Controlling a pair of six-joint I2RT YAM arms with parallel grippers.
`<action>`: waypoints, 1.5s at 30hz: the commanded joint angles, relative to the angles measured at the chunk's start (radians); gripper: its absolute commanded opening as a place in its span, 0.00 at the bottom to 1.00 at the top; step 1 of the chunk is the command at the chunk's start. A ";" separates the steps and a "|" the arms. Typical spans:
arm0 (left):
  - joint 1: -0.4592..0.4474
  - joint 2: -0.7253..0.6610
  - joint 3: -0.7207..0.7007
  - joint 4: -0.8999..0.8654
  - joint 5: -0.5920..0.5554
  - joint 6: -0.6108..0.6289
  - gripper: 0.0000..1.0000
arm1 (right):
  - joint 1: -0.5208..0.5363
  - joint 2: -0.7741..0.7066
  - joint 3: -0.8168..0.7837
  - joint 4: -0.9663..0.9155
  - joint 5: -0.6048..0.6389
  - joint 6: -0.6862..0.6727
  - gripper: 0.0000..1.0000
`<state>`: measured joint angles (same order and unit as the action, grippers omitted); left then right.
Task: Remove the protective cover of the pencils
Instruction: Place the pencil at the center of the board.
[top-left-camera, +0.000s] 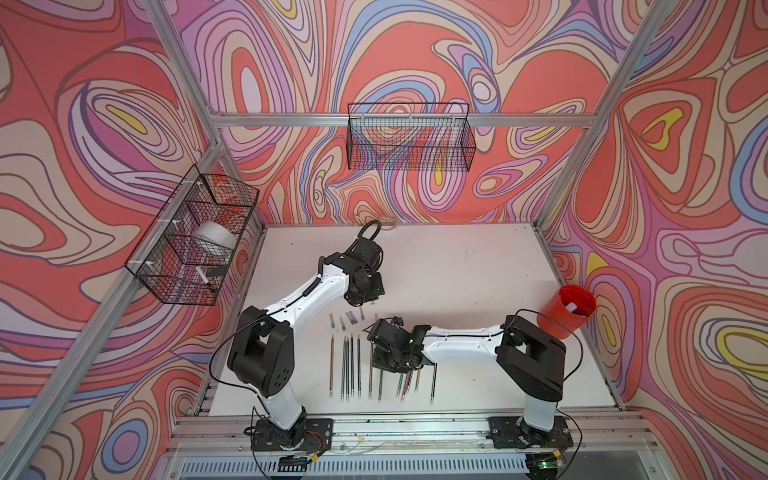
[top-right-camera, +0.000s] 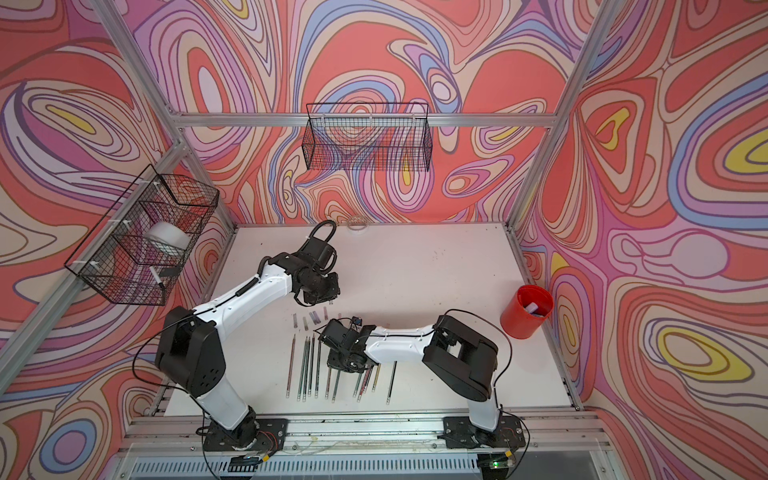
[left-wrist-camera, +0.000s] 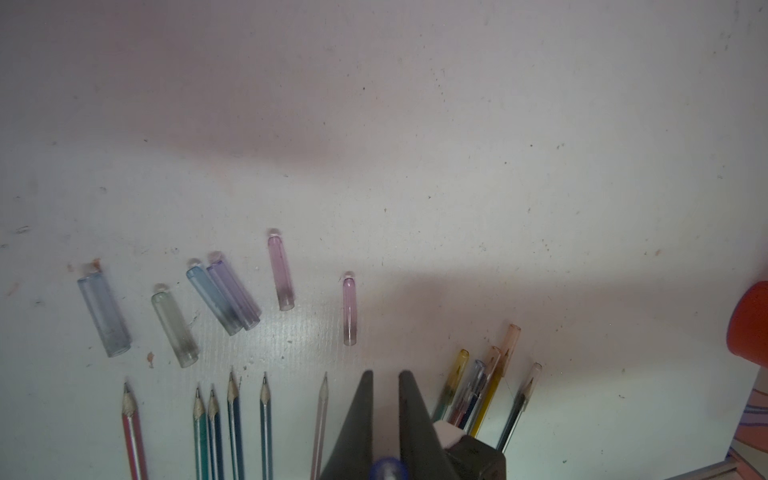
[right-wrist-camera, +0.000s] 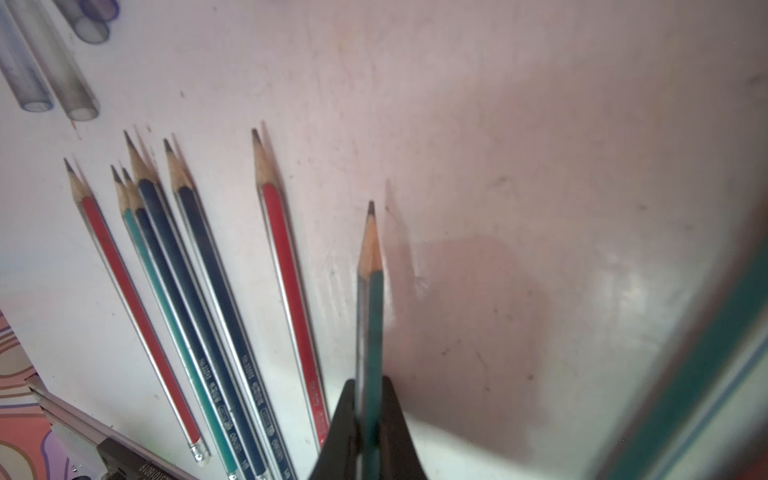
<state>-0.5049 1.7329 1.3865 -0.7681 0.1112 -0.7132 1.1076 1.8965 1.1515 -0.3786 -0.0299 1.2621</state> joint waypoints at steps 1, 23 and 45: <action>-0.012 0.045 0.013 -0.034 -0.024 0.003 0.00 | 0.006 0.051 -0.007 -0.049 -0.008 -0.003 0.01; -0.014 0.048 -0.070 0.021 -0.030 0.006 0.01 | 0.006 0.098 0.067 -0.161 0.064 -0.036 0.12; -0.014 0.092 -0.071 0.018 -0.037 0.014 0.03 | -0.017 -0.019 0.175 -0.198 0.154 -0.123 0.26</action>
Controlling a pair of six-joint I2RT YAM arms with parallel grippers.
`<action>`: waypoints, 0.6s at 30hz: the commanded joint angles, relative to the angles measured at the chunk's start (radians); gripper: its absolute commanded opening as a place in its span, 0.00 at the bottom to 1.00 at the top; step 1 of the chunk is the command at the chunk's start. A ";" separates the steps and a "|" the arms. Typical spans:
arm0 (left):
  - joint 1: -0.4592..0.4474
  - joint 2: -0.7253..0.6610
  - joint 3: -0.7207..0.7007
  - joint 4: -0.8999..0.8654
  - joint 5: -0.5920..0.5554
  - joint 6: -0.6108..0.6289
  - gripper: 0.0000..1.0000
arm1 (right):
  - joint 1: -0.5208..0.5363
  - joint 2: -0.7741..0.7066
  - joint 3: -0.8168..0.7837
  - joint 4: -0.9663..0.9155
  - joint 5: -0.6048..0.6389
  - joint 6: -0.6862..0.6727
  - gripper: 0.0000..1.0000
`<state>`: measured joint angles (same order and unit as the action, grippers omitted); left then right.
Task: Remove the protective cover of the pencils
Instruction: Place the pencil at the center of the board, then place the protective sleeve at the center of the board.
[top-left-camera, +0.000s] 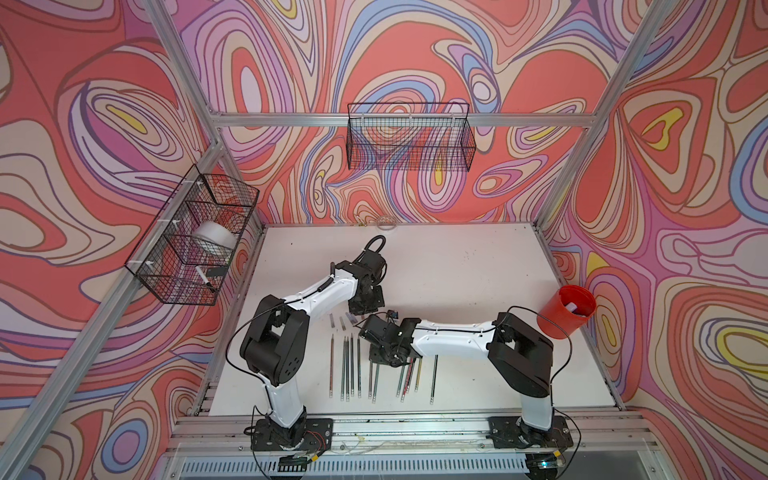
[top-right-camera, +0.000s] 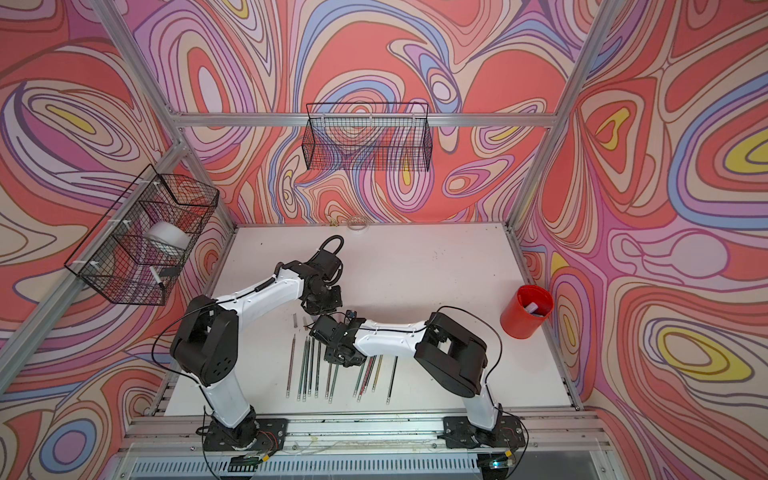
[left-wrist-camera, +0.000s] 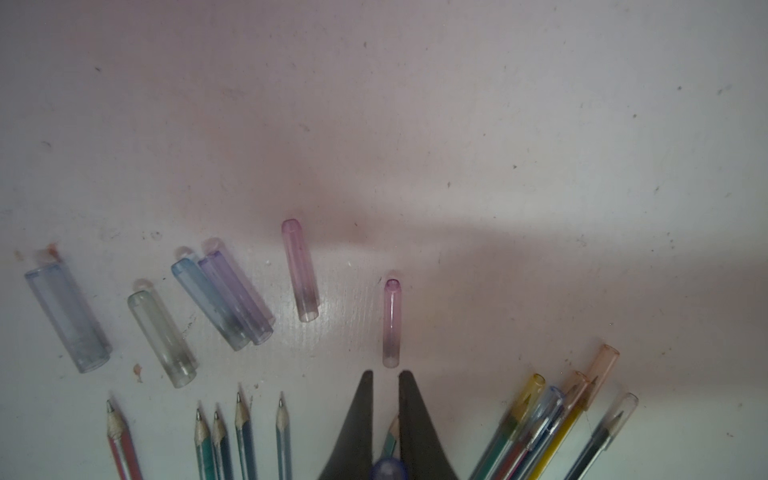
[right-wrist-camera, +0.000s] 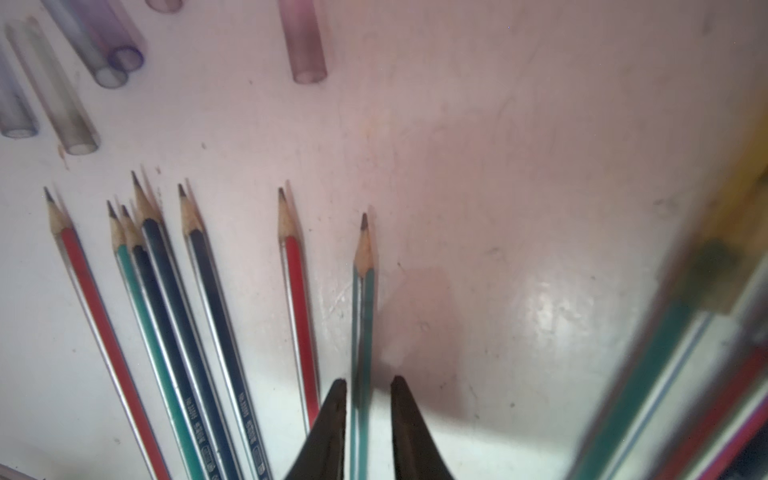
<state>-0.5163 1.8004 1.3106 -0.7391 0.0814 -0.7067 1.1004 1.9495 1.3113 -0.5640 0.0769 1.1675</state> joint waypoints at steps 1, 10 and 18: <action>-0.002 0.026 0.007 -0.010 -0.007 0.009 0.04 | -0.014 -0.093 0.007 -0.004 0.052 -0.033 0.27; -0.002 0.070 0.030 -0.011 0.004 0.014 0.11 | -0.061 -0.245 -0.139 0.048 0.063 0.004 0.28; -0.002 0.104 0.033 -0.017 0.006 0.007 0.26 | -0.092 -0.333 -0.249 0.132 0.075 0.015 0.25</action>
<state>-0.5167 1.8870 1.3243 -0.7357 0.0998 -0.6998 1.0126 1.6421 1.0851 -0.4908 0.1390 1.1744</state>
